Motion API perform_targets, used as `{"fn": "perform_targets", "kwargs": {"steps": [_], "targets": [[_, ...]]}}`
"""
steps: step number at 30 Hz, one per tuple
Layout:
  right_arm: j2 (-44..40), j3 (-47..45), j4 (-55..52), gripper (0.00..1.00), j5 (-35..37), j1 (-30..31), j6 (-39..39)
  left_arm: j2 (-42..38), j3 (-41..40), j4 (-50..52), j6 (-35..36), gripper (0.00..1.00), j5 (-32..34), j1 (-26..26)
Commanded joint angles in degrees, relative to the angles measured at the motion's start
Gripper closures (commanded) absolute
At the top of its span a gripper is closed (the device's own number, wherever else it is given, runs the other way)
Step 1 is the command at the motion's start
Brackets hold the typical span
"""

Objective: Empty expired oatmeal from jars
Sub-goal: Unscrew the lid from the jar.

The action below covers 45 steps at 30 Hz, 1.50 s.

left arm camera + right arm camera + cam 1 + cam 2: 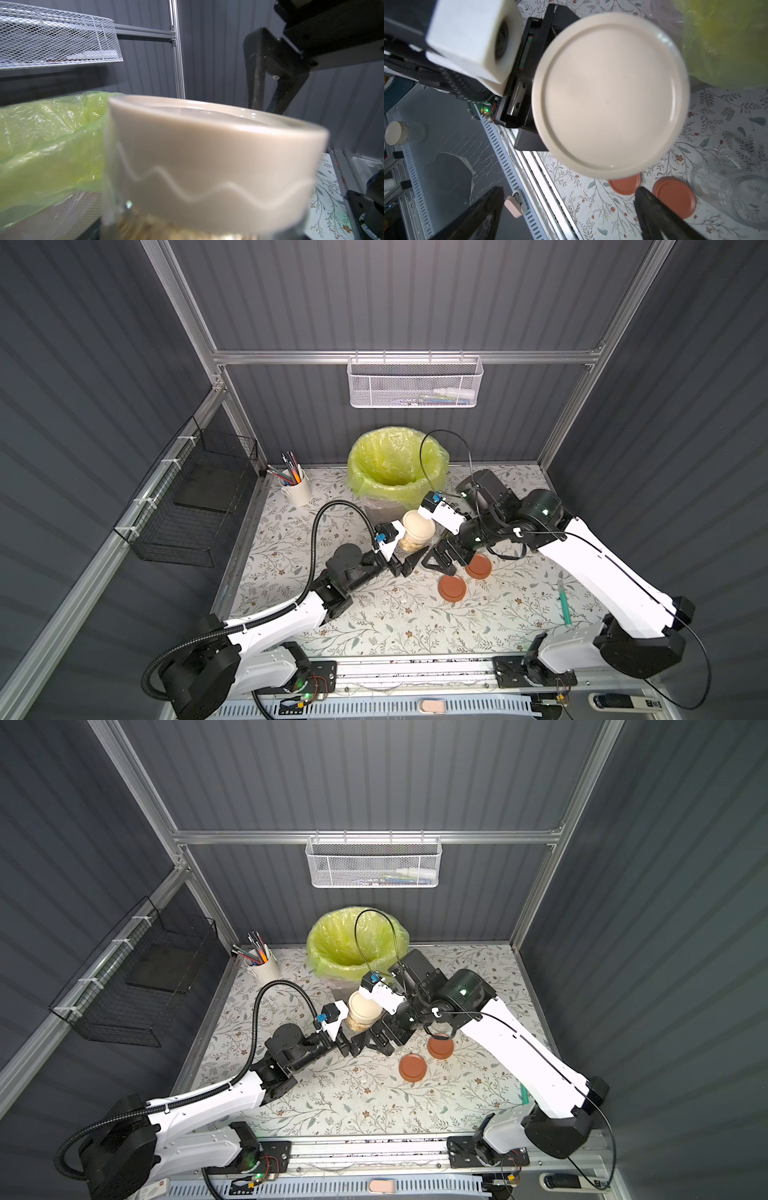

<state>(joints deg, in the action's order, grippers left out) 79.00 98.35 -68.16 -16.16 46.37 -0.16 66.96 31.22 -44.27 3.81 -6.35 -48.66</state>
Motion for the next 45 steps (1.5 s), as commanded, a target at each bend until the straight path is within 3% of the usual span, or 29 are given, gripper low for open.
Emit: {"fn": "perform_targets", "kwargs": {"steps": [1,3,7,16,20,25,34,45], "targets": [[-3.0,-2.35,4.14,0.01,-0.39,-1.72,4.14,-0.58,1.68,-3.34,0.55,0.8,0.56,0.29],[-4.73,-3.24,6.66,0.01,1.03,-4.02,8.89,-0.28,2.08,-2.31,1.37,0.8,0.55,0.17],[-4.04,0.57,2.7,0.06,-6.24,-12.67,26.58,0.22,3.07,0.11,3.78,0.81,0.98,0.24],[-1.37,1.77,-4.2,0.04,-8.01,-12.88,52.56,2.17,4.16,0.41,7.64,0.82,1.6,0.19],[2.38,6.11,-9.0,0.04,-7.04,-12.1,55.49,2.35,4.02,0.34,8.65,0.83,1.43,0.18],[4.36,6.19,-5.61,0.05,-6.79,-10.43,60.68,2.83,3.57,-0.32,9.28,0.82,1.67,0.17],[11.81,15.81,-7.15,0.05,-5.66,-9.57,61.27,3.44,3.93,-0.53,9.19,0.82,0.89,0.22],[15.56,17.56,-5.91,0.06,-7.48,-9.35,61.21,2.57,3.82,-0.11,8.53,0.82,1.16,0.22]]}}
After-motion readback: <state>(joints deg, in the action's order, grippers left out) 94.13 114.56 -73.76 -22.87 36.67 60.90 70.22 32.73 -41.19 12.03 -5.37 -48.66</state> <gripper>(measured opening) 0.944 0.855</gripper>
